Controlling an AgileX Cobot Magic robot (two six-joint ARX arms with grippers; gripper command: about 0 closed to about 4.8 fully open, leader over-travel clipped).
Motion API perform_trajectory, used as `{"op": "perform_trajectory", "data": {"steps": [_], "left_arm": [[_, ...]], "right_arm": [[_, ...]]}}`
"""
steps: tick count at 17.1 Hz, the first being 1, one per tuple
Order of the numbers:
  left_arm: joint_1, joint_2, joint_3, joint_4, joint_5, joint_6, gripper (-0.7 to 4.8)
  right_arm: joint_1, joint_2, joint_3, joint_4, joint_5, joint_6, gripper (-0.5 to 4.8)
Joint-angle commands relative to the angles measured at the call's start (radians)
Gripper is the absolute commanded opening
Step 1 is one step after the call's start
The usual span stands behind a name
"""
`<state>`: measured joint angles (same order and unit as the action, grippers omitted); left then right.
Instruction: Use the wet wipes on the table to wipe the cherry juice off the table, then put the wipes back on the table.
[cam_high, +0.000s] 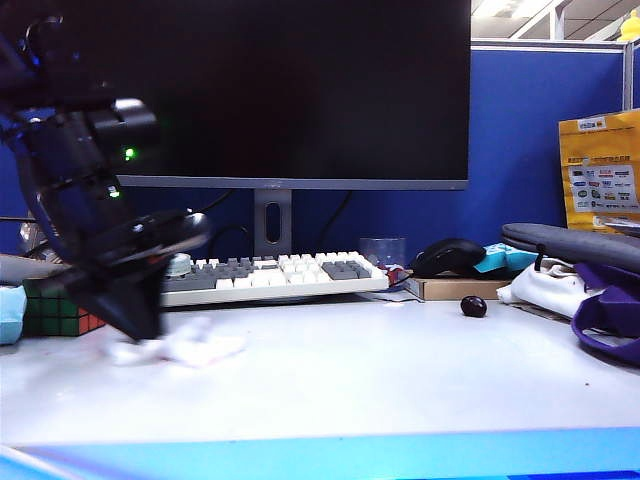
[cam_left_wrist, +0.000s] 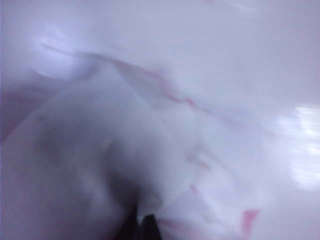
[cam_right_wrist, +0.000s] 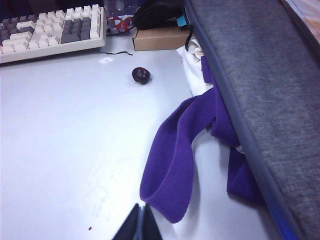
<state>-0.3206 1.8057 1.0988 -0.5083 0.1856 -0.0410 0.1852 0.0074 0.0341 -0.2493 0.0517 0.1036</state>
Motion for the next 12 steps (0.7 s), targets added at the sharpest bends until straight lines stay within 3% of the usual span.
{"op": "perform_trajectory", "data": {"steps": [1,3,5,7,9,11,12], "left_arm": [[0.012,0.021,-0.017,-0.177,-0.413,0.094,-0.05],[0.012,0.021,-0.017,-0.220,-0.382,0.094,-0.06],[0.012,0.021,-0.017,-0.231,-0.128,0.093,-0.05],[0.012,0.021,-0.017,-0.186,0.217,0.085,-0.05],[0.011,0.021,-0.017,-0.117,0.327,0.051,-0.05],[0.011,0.021,-0.016,0.044,0.217,-0.085,-0.05],[0.012,0.021,-0.005,0.064,0.123,-0.102,-0.05]], "right_arm": [[0.000,0.000,-0.002,0.008,-0.002,-0.002,0.00],[0.000,0.000,-0.002,0.008,-0.002,-0.002,-0.01],[0.000,0.000,-0.002,0.008,-0.002,-0.002,0.00],[0.000,0.000,-0.002,0.008,-0.002,-0.002,0.00],[0.000,0.000,-0.002,0.008,-0.002,-0.002,0.00],[0.000,0.000,-0.002,0.008,-0.002,-0.002,-0.01],[0.000,0.000,-0.002,0.008,-0.002,-0.002,0.00]]}}
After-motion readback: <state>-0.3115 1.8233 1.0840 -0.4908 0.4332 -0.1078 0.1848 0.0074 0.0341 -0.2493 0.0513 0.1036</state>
